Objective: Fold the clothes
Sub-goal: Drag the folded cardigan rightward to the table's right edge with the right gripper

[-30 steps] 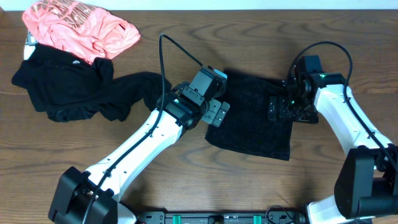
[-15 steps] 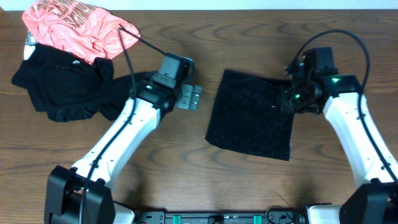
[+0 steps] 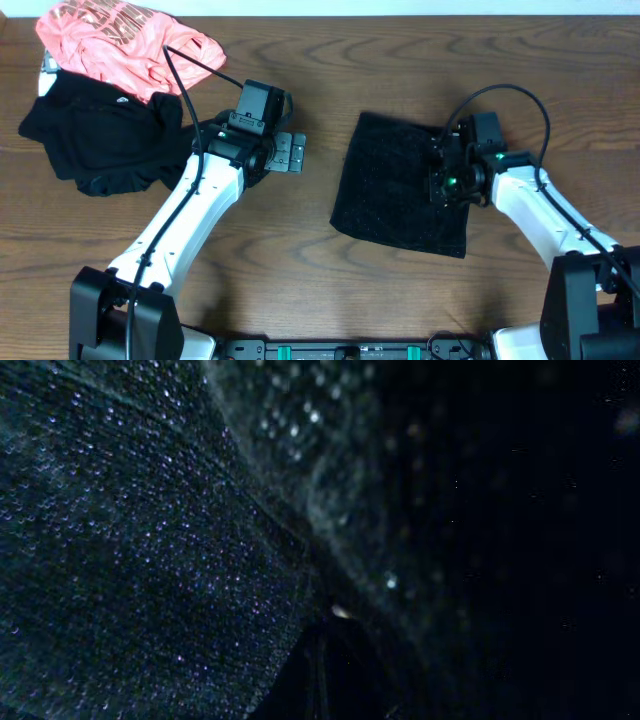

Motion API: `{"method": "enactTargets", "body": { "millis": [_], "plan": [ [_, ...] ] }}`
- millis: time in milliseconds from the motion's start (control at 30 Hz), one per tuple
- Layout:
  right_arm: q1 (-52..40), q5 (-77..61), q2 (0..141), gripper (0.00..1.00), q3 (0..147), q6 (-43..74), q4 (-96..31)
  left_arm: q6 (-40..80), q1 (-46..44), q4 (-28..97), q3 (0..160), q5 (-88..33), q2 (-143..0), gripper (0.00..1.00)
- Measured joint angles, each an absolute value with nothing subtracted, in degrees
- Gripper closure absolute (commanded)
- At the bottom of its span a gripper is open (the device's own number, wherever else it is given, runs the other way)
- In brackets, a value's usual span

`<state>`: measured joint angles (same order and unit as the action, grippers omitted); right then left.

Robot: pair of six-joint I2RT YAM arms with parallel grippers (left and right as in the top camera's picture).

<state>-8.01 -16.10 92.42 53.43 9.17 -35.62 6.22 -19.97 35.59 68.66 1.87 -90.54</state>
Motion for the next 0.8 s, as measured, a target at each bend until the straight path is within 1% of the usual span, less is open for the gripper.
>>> {"method": "enactTargets", "body": {
  "millis": [133, 333, 500, 600, 700, 800],
  "plan": [
    [-8.0, -16.0, 93.8, 0.99, 50.4, 9.7, -29.7, 6.3, -20.0, 35.6, 68.7, 1.8, -90.5, 0.02],
    [-6.0, -17.9, 96.9, 0.99, 50.6, 12.1, -24.8, 7.1, -20.0, 35.6, 68.7, 1.8, -90.5, 0.02],
    [0.2, -23.1, 99.5, 0.99, 51.0, 14.1, -20.4, 7.5, -20.0, 35.6, 68.7, 1.8, -90.5, 0.02],
    [4.8, -23.4, 100.3, 0.99, 51.7, 14.8, -18.4, 7.5, -20.0, 35.6, 68.7, 1.8, -90.5, 0.02],
    [9.9, -20.8, 100.9, 0.99, 52.9, 15.4, -17.3, 7.5, -20.0, 35.6, 68.7, 1.8, -90.5, 0.02],
    [15.0, -14.1, 101.3, 0.99, 54.8, 16.8, -16.8, 7.5, -20.0, 35.6, 68.7, 1.8, -90.5, 0.02]
  ]
}}
